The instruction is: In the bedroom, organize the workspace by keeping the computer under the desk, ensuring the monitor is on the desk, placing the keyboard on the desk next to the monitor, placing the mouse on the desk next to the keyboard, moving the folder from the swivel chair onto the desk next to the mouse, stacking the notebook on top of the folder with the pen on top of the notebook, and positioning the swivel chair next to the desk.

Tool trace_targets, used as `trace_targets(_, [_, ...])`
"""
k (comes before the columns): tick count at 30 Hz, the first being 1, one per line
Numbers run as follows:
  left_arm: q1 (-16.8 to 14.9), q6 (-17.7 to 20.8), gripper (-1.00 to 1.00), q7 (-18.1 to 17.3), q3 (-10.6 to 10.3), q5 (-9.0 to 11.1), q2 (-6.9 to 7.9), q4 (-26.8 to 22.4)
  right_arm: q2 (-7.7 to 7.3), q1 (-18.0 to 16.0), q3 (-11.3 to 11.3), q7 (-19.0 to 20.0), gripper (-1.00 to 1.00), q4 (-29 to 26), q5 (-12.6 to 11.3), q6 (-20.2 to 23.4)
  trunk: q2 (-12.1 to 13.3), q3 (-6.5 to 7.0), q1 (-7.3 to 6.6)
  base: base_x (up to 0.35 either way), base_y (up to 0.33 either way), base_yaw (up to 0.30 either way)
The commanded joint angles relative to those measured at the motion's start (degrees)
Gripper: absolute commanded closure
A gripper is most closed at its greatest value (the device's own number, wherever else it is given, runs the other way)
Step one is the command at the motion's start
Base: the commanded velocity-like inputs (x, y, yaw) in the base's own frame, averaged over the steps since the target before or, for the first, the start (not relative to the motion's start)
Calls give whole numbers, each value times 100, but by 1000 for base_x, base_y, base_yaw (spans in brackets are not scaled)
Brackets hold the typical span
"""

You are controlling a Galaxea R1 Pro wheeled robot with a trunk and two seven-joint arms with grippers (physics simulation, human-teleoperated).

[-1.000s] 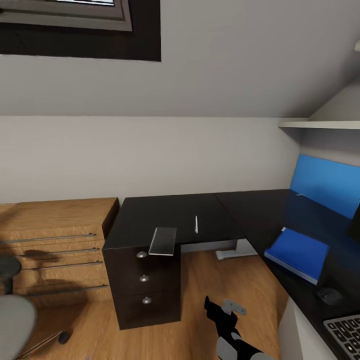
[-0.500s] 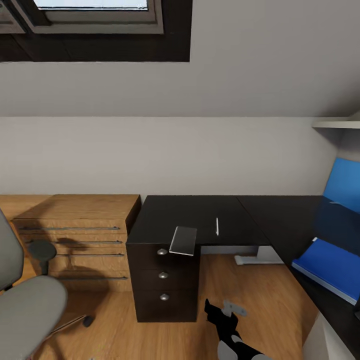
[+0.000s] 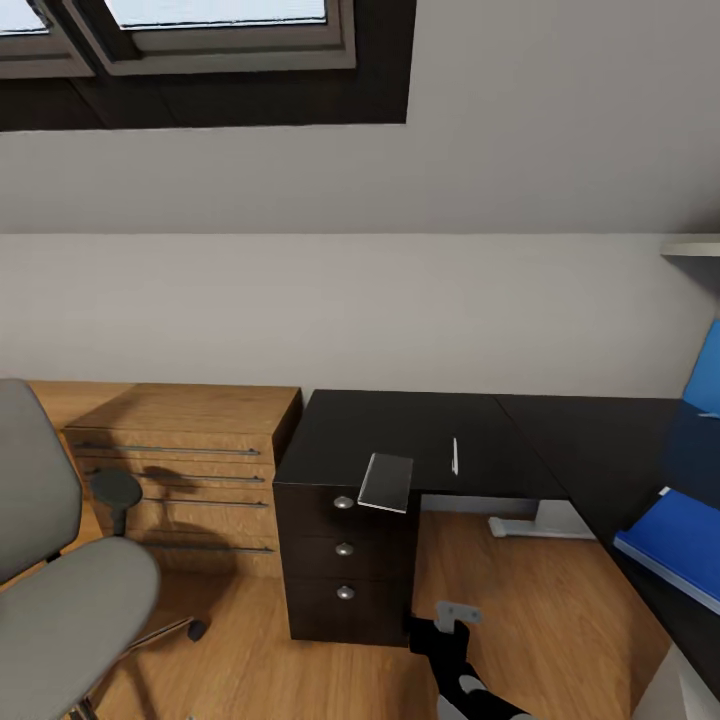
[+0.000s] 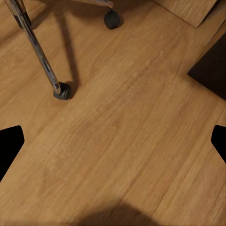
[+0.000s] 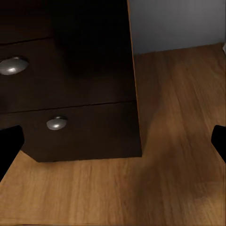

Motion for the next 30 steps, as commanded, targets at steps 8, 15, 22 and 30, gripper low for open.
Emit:
trace_targets(8, [-3, -24, -100, 1, 7, 60, -4, 0, 7, 6, 50, -35, -100, 2, 105, -13, -3, -6, -1, 0, 0, 2])
trace_targets(15, [-3, -24, -100, 2, 5, 60, -4, 0, 23, 6, 51, -28, -100, 2, 101, -30, -204, -96, 109, 0, 0, 0])
trace_targets(22, [-3, 2813, -100, 11, -125, 54, -74, -2264, 14, 14, 42, -26, -100, 6, 100, -358, -484, -221, 263, 0, 0, 0])
trace_targets(30, [-225, 4565, -100, 30, -147, 64, -286, -3312, 7, 15, 34, -28, -100, -1, 98, -396, -805, -365, 439, 0, 0, 0])
